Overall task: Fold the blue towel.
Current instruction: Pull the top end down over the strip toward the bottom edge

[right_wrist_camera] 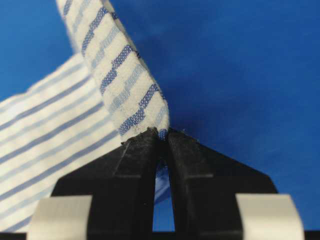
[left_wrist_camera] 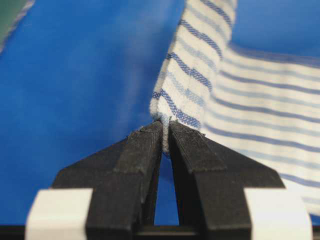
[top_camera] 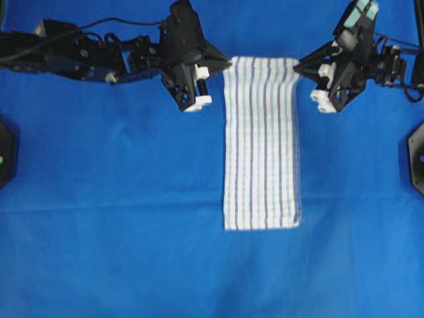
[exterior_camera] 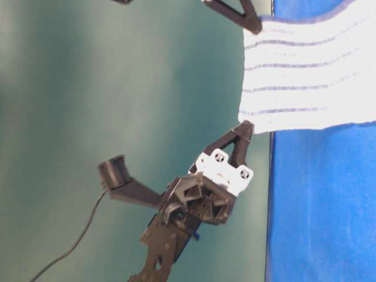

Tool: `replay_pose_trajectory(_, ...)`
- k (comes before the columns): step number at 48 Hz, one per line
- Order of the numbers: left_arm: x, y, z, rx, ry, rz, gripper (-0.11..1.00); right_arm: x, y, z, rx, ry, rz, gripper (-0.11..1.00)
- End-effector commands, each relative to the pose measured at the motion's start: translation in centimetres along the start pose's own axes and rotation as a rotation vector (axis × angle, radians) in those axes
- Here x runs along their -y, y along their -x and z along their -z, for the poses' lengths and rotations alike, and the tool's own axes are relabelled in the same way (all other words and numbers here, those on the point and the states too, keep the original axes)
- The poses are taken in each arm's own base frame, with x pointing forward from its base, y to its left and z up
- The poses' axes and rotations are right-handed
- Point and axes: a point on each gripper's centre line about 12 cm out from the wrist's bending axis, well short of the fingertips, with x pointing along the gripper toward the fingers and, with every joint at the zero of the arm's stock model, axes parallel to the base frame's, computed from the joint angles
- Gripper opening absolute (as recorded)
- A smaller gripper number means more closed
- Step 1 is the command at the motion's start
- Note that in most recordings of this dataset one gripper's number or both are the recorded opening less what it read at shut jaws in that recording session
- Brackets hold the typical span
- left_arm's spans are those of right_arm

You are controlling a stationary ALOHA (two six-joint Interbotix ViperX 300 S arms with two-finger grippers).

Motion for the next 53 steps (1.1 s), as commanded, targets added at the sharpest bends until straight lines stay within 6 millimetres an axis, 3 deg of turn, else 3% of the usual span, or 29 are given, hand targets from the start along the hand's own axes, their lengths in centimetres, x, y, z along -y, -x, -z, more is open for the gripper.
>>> replay_pose_trajectory(1, 1.5, 1.5, -1.1, 0.035, -0.012, 0.03, 0.03, -1.5, 1.1, -0.2, 0.009, 0.006, -0.031, 0.08)
replay_pose_trajectory(14, 7.5, 3.3, -0.7, 0.031, -0.045, 0.157, 0.03, -5.9, 3.2, 1.6, -0.032, 0.017, -0.159, 0.08)
replay_pose_trajectory(28, 13.1, 4.8, 0.1, -0.013, -0.028, 0.281, 0.03, -10.8, 4.2, 4.0, -0.131, 0.033, -0.301, 0.08)
replay_pose_trajectory(33, 14.8, 5.3, 0.2, -0.02, -0.027, 0.319, 0.03, -11.7, 4.3, 4.8, -0.173, 0.044, -0.318, 0.08)
replay_pose_trajectory(42, 17.1, 5.0, 0.7, -0.02, -0.039, 0.362, 0.03, -12.6, 3.9, 5.8, -0.244, 0.068, -0.316, 0.08)
replay_pose_trajectory(53, 17.8, 3.2, 2.7, -0.028, -0.04, 0.363, 0.03, -13.4, 2.9, 6.9, -0.298, 0.098, -0.314, 0.08)
